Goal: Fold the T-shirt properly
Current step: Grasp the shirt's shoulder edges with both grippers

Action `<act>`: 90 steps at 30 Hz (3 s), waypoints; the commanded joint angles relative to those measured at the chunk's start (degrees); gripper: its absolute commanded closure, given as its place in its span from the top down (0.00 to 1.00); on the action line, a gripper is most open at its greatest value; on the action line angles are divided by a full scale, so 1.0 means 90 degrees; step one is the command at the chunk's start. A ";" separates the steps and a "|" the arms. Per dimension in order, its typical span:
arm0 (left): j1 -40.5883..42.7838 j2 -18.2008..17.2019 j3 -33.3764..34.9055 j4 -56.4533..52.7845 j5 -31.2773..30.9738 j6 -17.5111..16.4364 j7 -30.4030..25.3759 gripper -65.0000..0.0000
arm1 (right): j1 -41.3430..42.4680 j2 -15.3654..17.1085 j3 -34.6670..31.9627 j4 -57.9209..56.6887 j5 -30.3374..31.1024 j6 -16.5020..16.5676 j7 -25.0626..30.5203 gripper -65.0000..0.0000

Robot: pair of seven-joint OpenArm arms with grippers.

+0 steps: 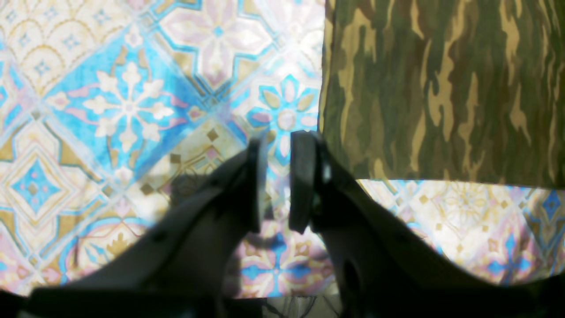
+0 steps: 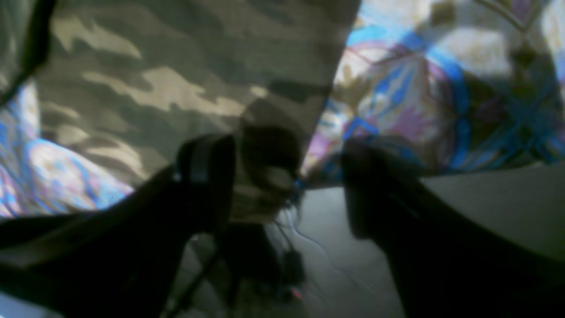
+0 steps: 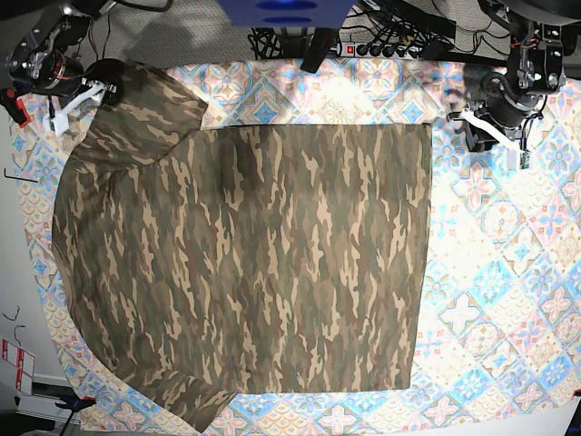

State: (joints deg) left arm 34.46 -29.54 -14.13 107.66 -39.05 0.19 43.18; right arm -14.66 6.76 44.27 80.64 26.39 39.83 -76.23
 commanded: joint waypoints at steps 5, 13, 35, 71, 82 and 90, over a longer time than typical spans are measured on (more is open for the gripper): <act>-0.0258 -0.0503 -0.0037 0.0077 -0.0013 -0.0006 -0.0094 0.16 | 0.0227 -0.0210 -0.0558 -0.0145 0.0091 0.0018 -0.0073 0.59; -0.0923 -0.0542 -0.0027 0.0048 -0.0023 -0.0016 0.1009 0.16 | 0.0305 -0.0210 -0.0577 -0.0086 0.0100 0.0018 -0.0248 0.59; -0.1724 -0.0200 -0.0027 -0.2003 -0.0023 -0.2995 0.0931 0.16 | 0.0256 -0.0210 -0.0567 -0.0145 0.0100 0.0018 -0.0239 0.59; -0.3042 0.0904 0.1966 -0.4309 -0.0023 -0.4294 0.0541 0.14 | 0.0158 0.0015 -0.1769 -0.0066 0.0091 0.0018 -0.0112 0.09; -0.2769 0.0562 0.1897 -0.3996 -0.0042 -0.4465 0.0531 0.00 | -0.0037 0.0142 -0.1173 0.0490 0.0091 0.0018 0.0006 0.02; -0.2486 0.0396 0.1448 -0.3771 -0.0062 -0.4465 0.0531 0.00 | -0.0291 0.0142 -0.0978 0.0823 0.0091 0.0018 0.0074 0.02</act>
State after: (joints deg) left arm 12.38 -24.93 -0.67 73.03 -40.12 -40.34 47.55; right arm -17.47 7.64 35.31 87.22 26.79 39.86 -75.70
